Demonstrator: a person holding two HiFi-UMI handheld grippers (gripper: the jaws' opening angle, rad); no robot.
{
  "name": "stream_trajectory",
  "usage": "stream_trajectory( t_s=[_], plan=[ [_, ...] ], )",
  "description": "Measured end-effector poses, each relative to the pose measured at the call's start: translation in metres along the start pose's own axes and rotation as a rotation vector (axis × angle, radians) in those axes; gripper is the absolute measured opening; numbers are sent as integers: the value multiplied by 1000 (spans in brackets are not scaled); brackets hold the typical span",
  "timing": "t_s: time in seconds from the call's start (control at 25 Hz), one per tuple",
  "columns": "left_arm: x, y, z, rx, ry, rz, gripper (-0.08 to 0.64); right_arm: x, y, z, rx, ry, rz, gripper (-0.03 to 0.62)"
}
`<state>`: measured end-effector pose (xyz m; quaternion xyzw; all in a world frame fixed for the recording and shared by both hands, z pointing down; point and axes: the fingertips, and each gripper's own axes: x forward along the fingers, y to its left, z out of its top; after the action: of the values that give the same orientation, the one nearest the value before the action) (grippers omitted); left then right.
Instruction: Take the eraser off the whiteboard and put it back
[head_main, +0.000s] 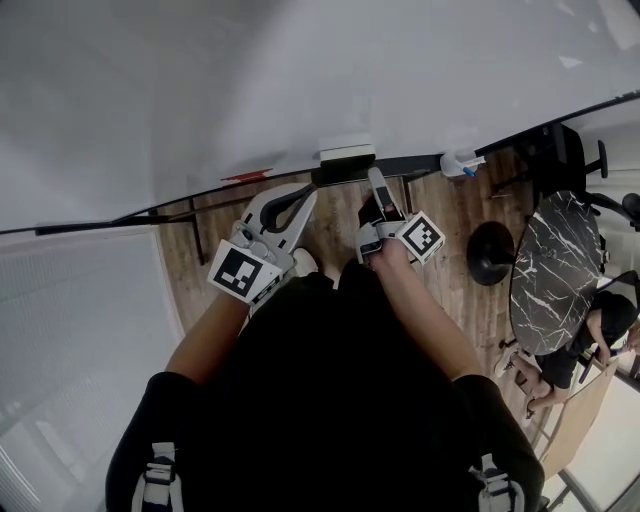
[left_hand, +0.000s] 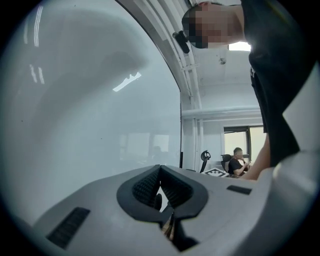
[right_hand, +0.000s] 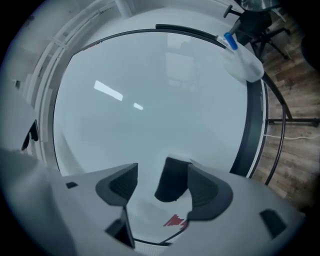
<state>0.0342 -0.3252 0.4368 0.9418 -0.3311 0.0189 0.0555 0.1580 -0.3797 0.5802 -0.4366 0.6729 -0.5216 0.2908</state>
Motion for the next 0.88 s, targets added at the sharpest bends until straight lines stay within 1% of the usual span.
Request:
stream_trajectory(
  t_s=[0.08, 0.16, 0.24, 0.32, 0.48, 0.52, 0.56, 0.68, 0.8, 0.88],
  plan=[
    [3, 2, 2, 2, 1, 17, 4, -3, 23, 13, -68, 20, 53, 292],
    [6, 4, 3, 3, -1, 33, 3, -4, 47, 21, -179, 55, 102, 286],
    [9, 5, 2, 7, -1, 43, 3, -7, 67, 25, -311, 96, 126, 277],
    [12, 3, 3, 12, 0, 49, 3, -12, 85, 28, -452, 125, 136, 251],
    [18, -3, 8, 23, -2, 64, 3, -23, 126, 33, -756, 144, 197, 214],
    [19, -5, 8, 25, -1, 66, 3, -26, 134, 34, -818, 146, 212, 198],
    [20, -7, 9, 25, 1, 69, 3, -29, 141, 34, -864, 147, 226, 177],
    [21, -12, 13, 11, -13, 68, 3, -36, 157, 34, -945, 154, 268, 135],
    [21, -19, 17, 21, -21, 62, 3, -40, 165, 29, -1055, 177, 293, 85],
    [21, -22, 18, 24, -20, 65, 3, -42, 168, 26, -1111, 191, 299, 18]
  ],
)
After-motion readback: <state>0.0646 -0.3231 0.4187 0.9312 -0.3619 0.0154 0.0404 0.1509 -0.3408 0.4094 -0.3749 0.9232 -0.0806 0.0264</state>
